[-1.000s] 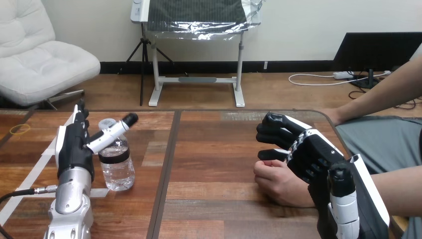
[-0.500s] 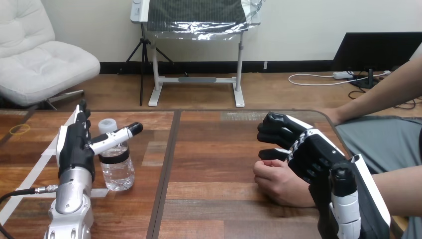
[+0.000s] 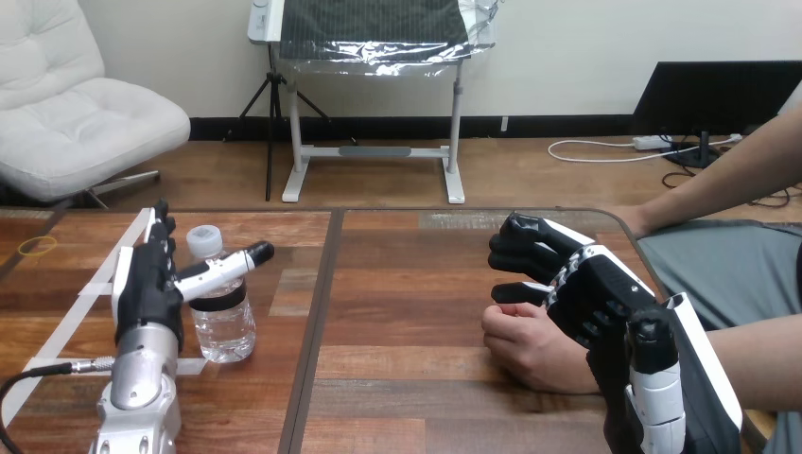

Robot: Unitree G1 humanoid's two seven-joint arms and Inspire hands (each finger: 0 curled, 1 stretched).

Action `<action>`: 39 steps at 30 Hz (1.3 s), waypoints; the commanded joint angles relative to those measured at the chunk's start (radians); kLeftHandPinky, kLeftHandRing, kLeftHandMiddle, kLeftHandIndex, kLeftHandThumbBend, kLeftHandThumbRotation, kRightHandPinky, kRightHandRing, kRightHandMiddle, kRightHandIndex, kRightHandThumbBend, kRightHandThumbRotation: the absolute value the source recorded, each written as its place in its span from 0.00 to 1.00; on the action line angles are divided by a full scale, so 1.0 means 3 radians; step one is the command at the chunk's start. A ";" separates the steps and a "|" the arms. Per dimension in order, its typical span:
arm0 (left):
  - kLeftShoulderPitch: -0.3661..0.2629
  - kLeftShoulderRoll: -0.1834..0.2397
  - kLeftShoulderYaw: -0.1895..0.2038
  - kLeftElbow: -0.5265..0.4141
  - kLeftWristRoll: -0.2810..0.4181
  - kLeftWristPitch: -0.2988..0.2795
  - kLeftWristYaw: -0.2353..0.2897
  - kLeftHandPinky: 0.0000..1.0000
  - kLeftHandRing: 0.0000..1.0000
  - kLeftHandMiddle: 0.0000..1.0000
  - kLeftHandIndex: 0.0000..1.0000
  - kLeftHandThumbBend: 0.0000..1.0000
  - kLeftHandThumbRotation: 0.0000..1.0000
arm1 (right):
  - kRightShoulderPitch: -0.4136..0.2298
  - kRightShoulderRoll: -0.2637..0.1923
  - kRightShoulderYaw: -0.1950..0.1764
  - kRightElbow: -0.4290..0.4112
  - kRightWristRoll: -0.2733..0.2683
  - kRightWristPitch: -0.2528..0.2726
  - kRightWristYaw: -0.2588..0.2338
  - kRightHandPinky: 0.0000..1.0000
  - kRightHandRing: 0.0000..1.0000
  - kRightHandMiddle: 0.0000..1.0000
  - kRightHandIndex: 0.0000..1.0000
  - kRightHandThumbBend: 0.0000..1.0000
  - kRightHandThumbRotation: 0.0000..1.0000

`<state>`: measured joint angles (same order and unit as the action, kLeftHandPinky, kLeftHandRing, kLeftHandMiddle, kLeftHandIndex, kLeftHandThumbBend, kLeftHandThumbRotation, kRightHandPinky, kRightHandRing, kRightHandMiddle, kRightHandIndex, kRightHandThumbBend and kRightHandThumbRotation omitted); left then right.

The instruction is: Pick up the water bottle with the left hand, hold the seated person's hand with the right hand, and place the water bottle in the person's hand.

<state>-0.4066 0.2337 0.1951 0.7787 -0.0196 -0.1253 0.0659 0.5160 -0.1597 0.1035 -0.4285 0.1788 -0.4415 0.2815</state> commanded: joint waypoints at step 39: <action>-0.0465 0.0011 -0.0122 0.0557 0.0054 0.0057 0.0113 1.00 0.99 1.00 1.00 1.00 0.12 | -0.0202 -0.0016 -0.0044 -0.0137 0.0043 -0.0001 0.0010 0.70 0.79 0.79 0.79 0.82 1.00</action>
<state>-0.4547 0.2334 0.1714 0.9389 -0.0191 -0.1058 0.0930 0.5084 -0.1607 0.1033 -0.4285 0.1791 -0.4405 0.2825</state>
